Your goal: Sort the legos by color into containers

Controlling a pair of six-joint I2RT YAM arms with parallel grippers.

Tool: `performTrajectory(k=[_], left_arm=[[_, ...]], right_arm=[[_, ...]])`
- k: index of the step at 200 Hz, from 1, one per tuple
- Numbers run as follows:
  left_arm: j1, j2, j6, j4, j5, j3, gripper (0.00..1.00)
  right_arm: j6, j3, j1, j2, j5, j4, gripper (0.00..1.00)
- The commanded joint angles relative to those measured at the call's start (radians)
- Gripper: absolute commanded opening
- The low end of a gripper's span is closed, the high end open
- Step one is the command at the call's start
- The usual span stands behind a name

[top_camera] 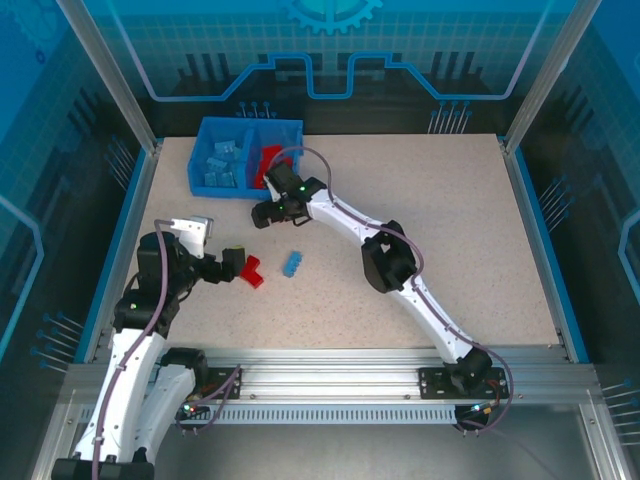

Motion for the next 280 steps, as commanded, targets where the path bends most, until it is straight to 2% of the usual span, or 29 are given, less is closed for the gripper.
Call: performTrajectory(k=[1,20,45,79,97,113,146,178,204,211,221,231,259,280], left_arm=[[-0.003,-0.001,0.011,-0.012,0.007,0.002,0.99],[-0.003,-0.002,0.012,-0.013,0.005,0.002,0.99],[-0.003,0.000,0.013,-0.011,0.005,0.001,0.99],[-0.003,0.002,0.013,-0.011,0.006,0.003,0.99],[-0.003,-0.001,0.013,-0.016,0.005,0.004,0.99],[-0.003,-0.002,0.013,-0.016,0.006,0.003,0.99],[-0.003,0.001,0.011,-0.015,0.007,0.004,0.99],[-0.003,0.002,0.011,-0.014,0.005,0.004,0.99],[-0.003,0.002,0.011,-0.013,0.007,0.004,0.99],[-0.003,0.002,0.010,-0.013,0.009,0.004,0.99],[-0.003,0.001,0.011,-0.014,0.008,0.004,0.99],[-0.003,0.000,0.011,-0.016,0.006,0.004,0.99],[-0.003,-0.006,0.019,-0.021,0.000,0.004,0.99],[-0.003,-0.001,0.015,-0.013,0.005,0.002,0.99]], right_arm=[[-0.027,0.035,-0.010,0.034,-0.063,0.033,0.86],[-0.024,0.035,-0.007,0.040,-0.074,0.017,0.76],[-0.036,0.035,-0.002,0.040,-0.022,-0.029,0.64],[-0.102,0.005,0.022,-0.009,0.044,-0.106,0.56],[-0.150,-0.040,0.041,-0.055,0.133,-0.137,0.48],[-0.174,-0.076,0.047,-0.105,0.159,-0.141,0.45],[-0.175,-0.155,0.048,-0.243,0.148,-0.095,0.35],[-0.167,-0.210,0.046,-0.374,0.119,-0.029,0.31],[-0.161,-0.191,0.041,-0.433,0.118,0.010,0.31],[-0.165,-0.173,0.040,-0.432,0.111,0.015,0.36],[-0.185,-0.144,0.039,-0.417,0.093,0.015,0.49],[-0.210,-0.111,0.034,-0.399,0.071,-0.005,0.58],[-0.213,0.016,0.017,-0.276,0.009,-0.181,0.64],[-0.213,0.007,0.020,-0.250,0.004,-0.230,0.67]])
